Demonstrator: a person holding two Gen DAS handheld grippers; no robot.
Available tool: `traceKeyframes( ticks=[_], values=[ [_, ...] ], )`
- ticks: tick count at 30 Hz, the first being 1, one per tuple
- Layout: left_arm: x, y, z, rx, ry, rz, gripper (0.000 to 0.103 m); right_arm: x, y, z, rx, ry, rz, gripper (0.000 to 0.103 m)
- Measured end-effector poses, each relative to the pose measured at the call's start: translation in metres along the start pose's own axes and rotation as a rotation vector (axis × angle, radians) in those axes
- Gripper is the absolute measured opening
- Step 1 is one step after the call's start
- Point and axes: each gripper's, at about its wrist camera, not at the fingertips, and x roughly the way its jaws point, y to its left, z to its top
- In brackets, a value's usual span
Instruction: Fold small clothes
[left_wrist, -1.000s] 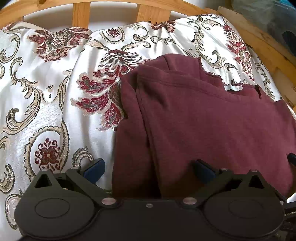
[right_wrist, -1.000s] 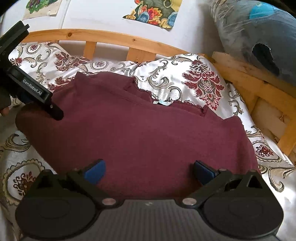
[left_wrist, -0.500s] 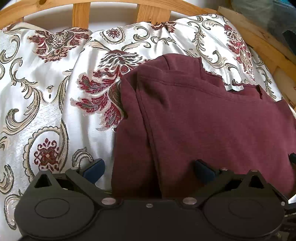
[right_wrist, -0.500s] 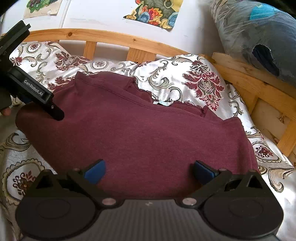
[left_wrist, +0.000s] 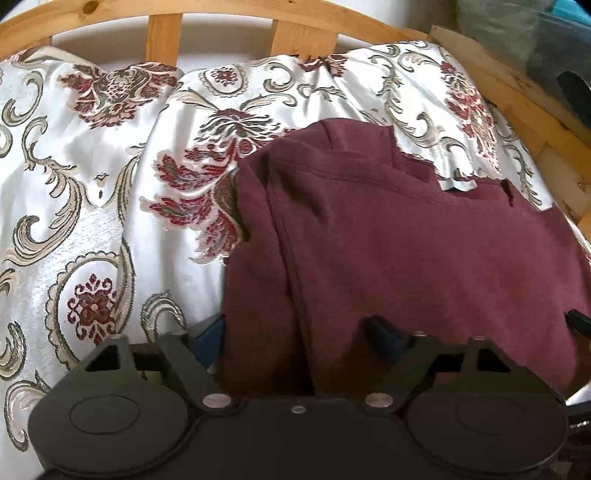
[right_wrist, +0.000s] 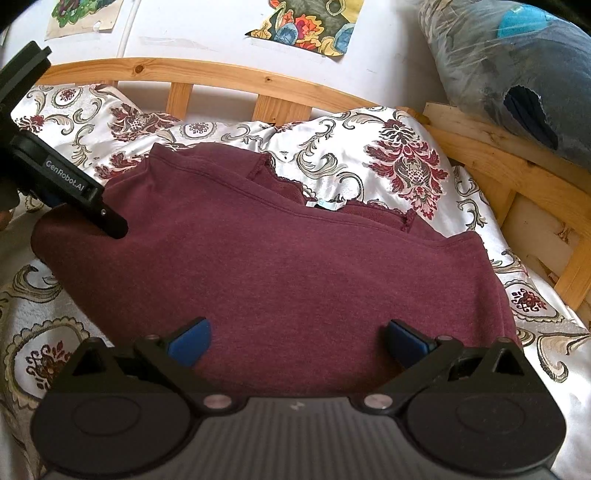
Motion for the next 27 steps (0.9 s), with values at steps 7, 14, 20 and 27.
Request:
traceKeyframes(
  ticks=[7, 14, 20, 27],
  values=[
    [0.001, 0.007, 0.000, -0.069, 0.019, -0.036, 0.078, 0.000, 0.000, 0.000, 0.000, 0.000, 0.001, 0.103],
    [-0.002, 0.006, 0.005, -0.111, 0.051, -0.005, 0.062, 0.000, -0.001, 0.000, 0.001, 0.001, 0.003, 0.103],
    [-0.011, -0.009, 0.012, -0.121, 0.070, 0.057, 0.032, 0.000, -0.001, -0.001, 0.003, 0.002, 0.006, 0.103],
    [-0.033, -0.038, 0.020, -0.067, 0.003, 0.125, 0.020, -0.003, -0.004, 0.003, 0.010, 0.012, 0.003, 0.103]
  ],
)
